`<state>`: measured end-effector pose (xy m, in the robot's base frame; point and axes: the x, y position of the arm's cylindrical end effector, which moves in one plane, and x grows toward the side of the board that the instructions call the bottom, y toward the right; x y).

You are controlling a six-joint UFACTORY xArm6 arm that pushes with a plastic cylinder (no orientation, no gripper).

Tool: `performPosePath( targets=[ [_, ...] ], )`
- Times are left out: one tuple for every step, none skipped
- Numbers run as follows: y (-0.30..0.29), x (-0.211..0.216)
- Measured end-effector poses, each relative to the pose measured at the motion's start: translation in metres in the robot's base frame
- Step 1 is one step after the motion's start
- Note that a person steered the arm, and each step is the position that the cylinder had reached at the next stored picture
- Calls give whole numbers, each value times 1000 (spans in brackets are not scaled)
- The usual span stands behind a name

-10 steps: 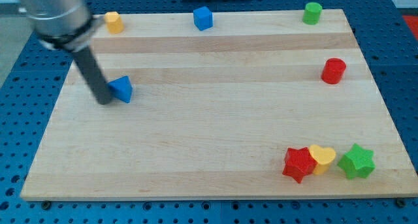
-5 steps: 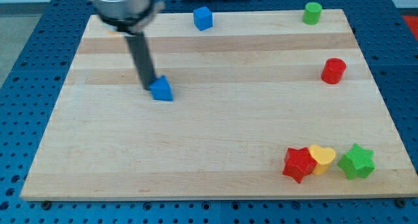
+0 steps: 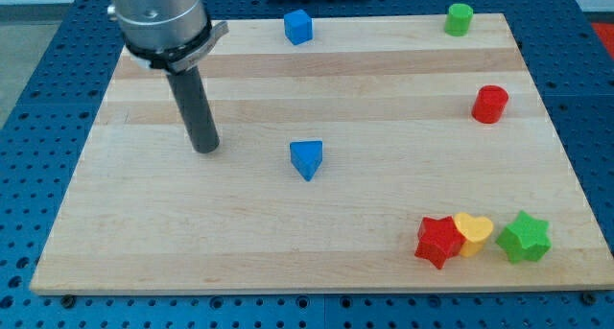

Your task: Push the blue triangle to the top left of the red star

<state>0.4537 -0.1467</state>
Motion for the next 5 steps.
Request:
performPosePath(
  targets=[
    [46,12],
    [145,12],
    [227,12],
    [217,3],
    [162,-4]
  ],
)
